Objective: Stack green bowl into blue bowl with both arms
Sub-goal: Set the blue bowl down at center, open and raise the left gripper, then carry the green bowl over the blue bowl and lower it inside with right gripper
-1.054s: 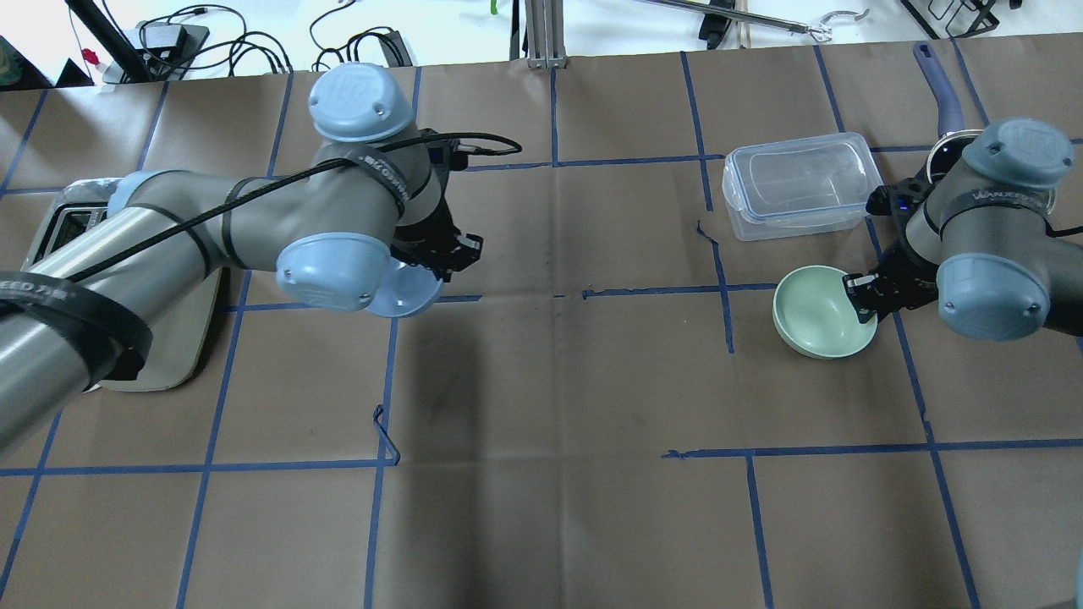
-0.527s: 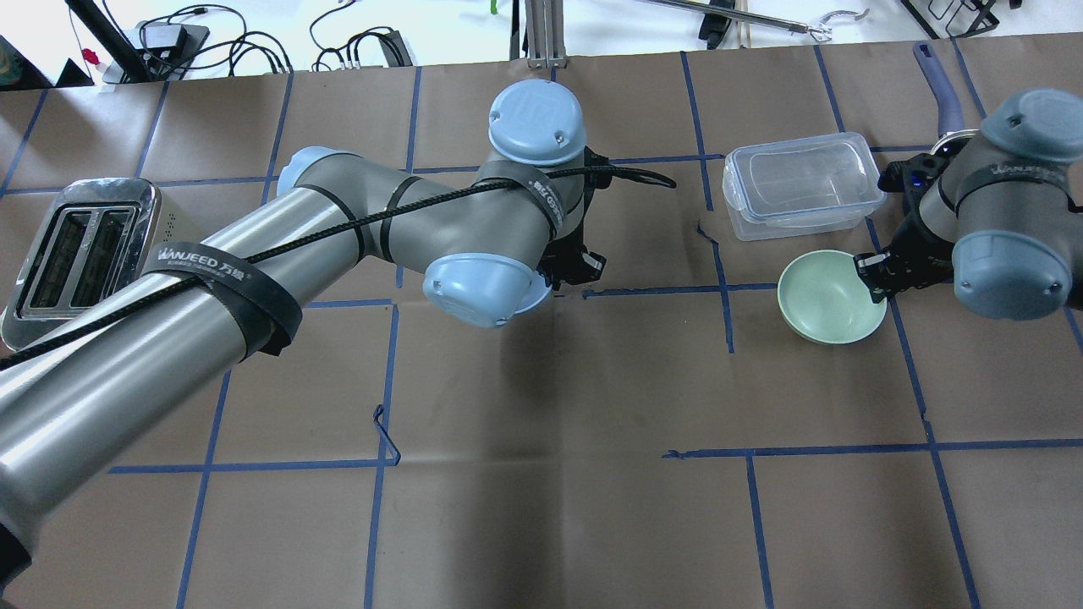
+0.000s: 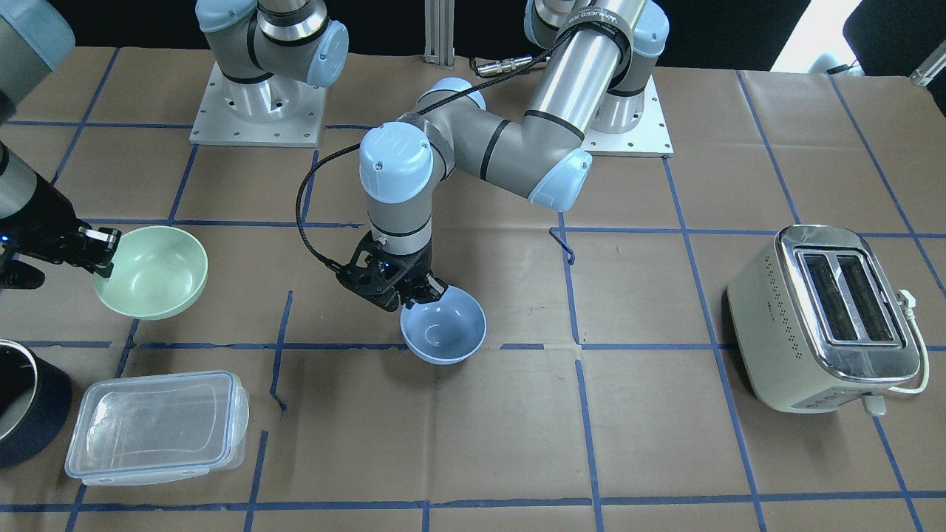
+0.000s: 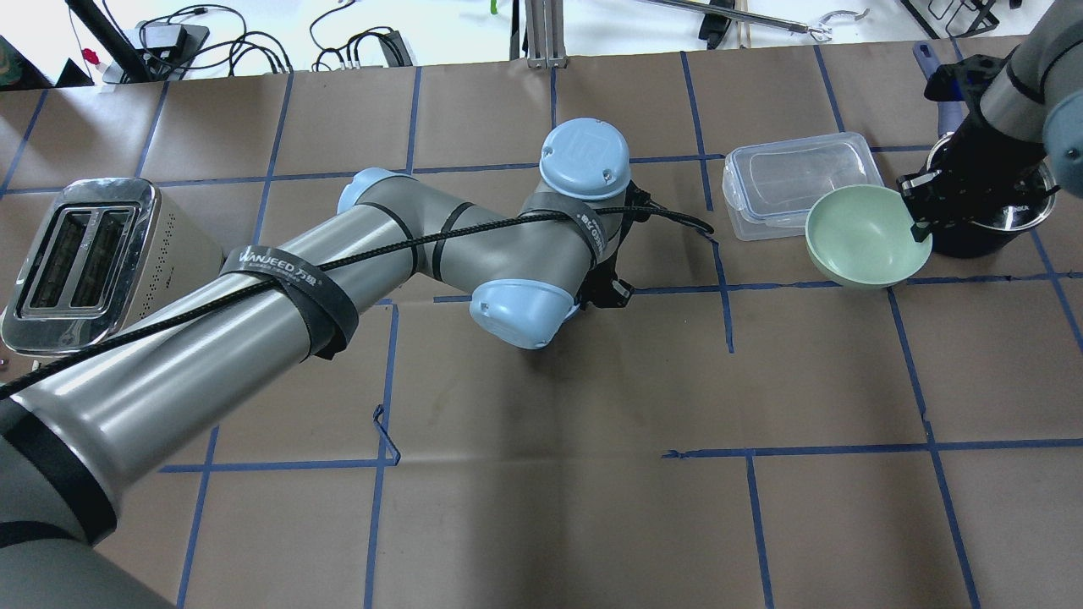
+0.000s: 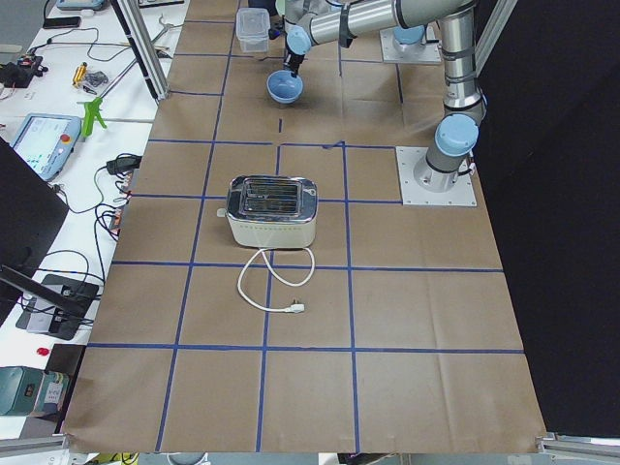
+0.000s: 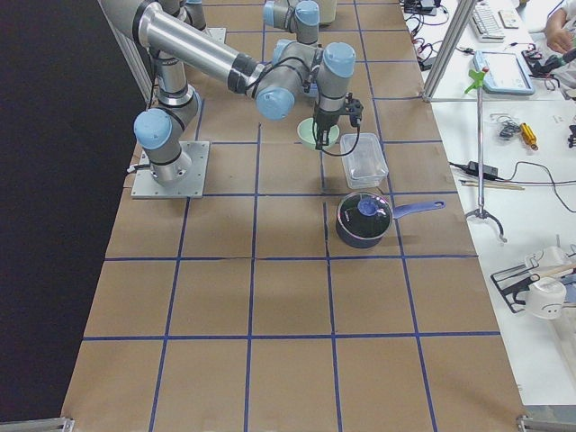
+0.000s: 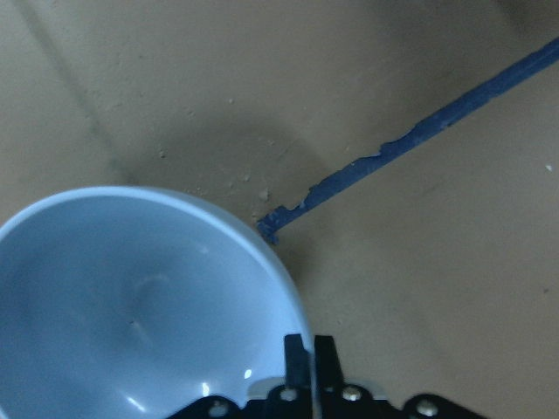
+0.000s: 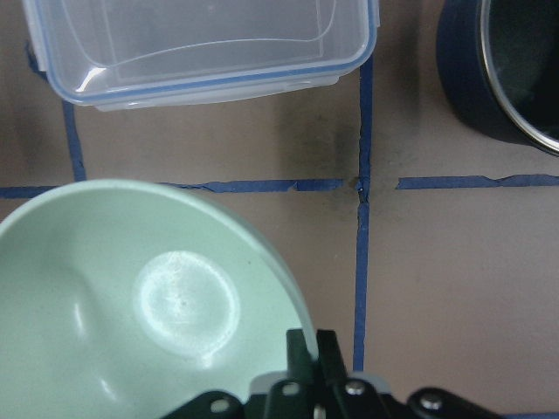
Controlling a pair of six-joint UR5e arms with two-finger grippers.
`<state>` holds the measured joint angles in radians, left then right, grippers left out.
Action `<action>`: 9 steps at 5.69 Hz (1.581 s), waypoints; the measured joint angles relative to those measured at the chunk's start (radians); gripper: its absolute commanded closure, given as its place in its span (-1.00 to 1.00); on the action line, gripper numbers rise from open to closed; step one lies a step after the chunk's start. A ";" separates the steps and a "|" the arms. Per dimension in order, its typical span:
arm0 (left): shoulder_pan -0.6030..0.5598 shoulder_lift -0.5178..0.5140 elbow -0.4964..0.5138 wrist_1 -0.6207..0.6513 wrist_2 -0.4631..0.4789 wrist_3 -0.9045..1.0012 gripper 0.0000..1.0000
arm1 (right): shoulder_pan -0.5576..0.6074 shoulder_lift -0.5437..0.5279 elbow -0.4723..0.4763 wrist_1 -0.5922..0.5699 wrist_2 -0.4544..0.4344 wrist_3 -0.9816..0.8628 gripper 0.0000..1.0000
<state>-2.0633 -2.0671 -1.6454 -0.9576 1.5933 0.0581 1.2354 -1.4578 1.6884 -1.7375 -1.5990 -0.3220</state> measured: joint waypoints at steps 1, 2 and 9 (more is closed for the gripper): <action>-0.003 -0.017 0.000 0.013 0.003 -0.004 -0.97 | 0.017 -0.025 -0.071 0.105 -0.005 0.002 0.89; -0.005 -0.013 0.000 0.016 0.002 -0.011 -0.97 | 0.025 -0.040 -0.127 0.187 -0.006 0.003 0.89; 0.384 0.513 0.006 -0.539 -0.005 -0.020 -0.97 | 0.148 -0.011 -0.122 0.175 0.003 0.192 0.89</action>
<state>-1.6791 -1.5537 -1.6393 -1.4969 1.5883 0.0379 1.3836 -1.4684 1.5665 -1.5625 -1.5964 -0.1299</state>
